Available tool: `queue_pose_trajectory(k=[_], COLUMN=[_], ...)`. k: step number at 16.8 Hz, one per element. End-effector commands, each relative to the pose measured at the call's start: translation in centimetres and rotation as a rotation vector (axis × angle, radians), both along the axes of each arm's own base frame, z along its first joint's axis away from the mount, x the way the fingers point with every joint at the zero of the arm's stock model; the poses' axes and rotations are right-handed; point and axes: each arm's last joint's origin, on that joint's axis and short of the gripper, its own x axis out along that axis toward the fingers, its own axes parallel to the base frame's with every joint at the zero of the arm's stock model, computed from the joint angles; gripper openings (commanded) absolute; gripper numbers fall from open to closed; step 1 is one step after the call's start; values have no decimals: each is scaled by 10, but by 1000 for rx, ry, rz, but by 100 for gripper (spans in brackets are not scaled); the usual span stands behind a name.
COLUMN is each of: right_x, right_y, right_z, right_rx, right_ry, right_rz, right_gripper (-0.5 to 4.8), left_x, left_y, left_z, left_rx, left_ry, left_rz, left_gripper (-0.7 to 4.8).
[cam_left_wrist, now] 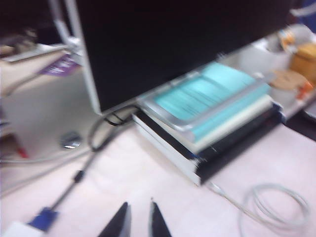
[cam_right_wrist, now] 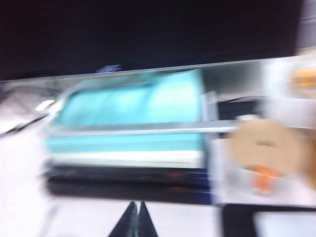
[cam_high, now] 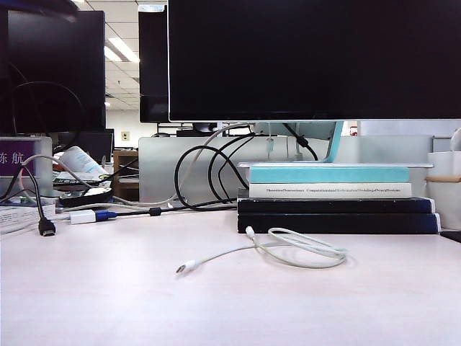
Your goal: Unfold the white charging cable into a straight cable.
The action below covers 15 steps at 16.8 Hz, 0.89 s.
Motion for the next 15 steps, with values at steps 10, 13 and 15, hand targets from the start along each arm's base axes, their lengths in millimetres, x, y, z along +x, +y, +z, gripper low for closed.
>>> queue_pose_trajectory(k=[10,13,15], right_x=[93,101,104], right_y=[23,25,27], right_z=[-25,-43,-54], right_rx=[16,33,44], right_ry=[495,597,660], right_rz=[407,439,451], right_gripper=[14,148,171], left_x=[39,40,41], left_y=[-63,-87,-103], left_z=[-62,-77,-89], left_rx=[256,315,344], left_ry=[211,232,255], left_rz=[-256,-296,-318], left_gripper=[279,279,279])
